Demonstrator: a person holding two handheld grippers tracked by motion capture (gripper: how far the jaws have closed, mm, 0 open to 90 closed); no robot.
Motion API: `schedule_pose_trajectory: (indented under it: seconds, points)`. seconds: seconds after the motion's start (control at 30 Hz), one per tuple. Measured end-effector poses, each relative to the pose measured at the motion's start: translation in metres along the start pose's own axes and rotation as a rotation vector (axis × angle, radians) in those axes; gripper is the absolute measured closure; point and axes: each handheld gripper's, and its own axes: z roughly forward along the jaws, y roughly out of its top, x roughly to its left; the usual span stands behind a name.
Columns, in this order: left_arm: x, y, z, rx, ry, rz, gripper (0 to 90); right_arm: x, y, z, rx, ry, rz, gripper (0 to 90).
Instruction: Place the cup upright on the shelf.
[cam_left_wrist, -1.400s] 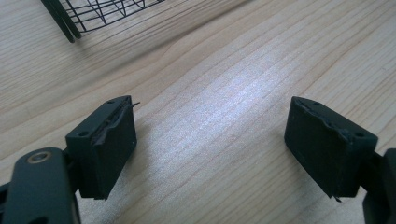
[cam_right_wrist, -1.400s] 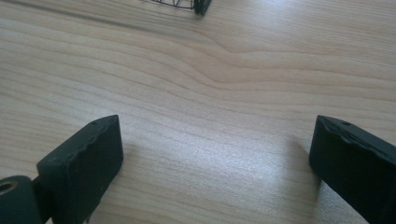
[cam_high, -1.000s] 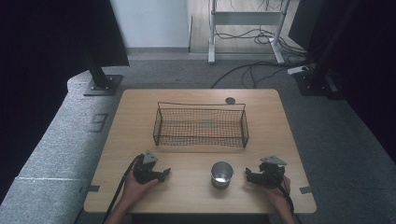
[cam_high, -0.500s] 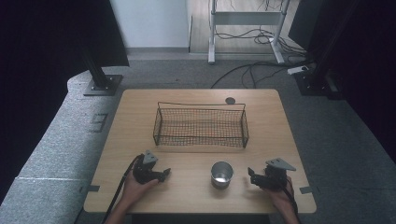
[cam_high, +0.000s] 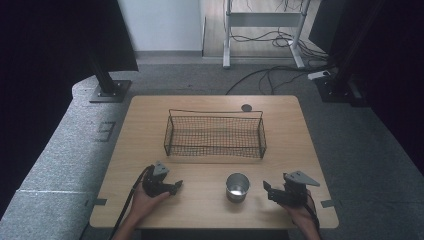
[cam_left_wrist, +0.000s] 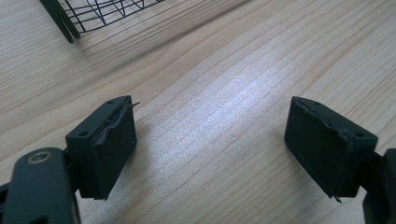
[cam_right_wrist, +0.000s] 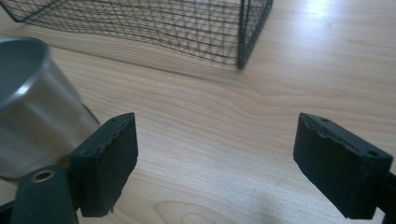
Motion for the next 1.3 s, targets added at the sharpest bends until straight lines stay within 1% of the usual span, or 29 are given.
schedule_pose_trajectory:
  seconds: [0.43, 0.6, 0.67, 0.8, 1.03, 1.3]
  points:
    - [0.000, 0.000, 0.000, 0.000, 0.000, 0.000, 16.6, 0.020, 0.009, -0.015, -0.043, 0.074, -0.036, 13.8]
    - [0.000, 0.000, 0.000, 0.000, 0.000, 0.000, 16.6, 0.026, 0.011, -0.020, -0.049, 0.098, -0.052, 13.8]
    - [0.000, 0.000, 0.000, 0.000, 0.000, 0.000, 16.7, 0.029, 0.012, -0.021, -0.045, 0.110, -0.061, 13.6]
    - [0.000, 0.000, 0.000, 0.000, 0.000, 0.000, 16.6, 0.035, 0.012, -0.021, -0.048, 0.119, -0.073, 13.6]
    - [0.000, 0.000, 0.000, 0.000, 0.000, 0.000, 16.6, 0.045, 0.011, -0.019, -0.041, 0.145, -0.090, 13.0]
    - [0.000, 0.000, 0.000, 0.000, 0.000, 0.000, 16.6, 0.051, 0.011, -0.017, -0.041, 0.177, -0.089, 12.8]
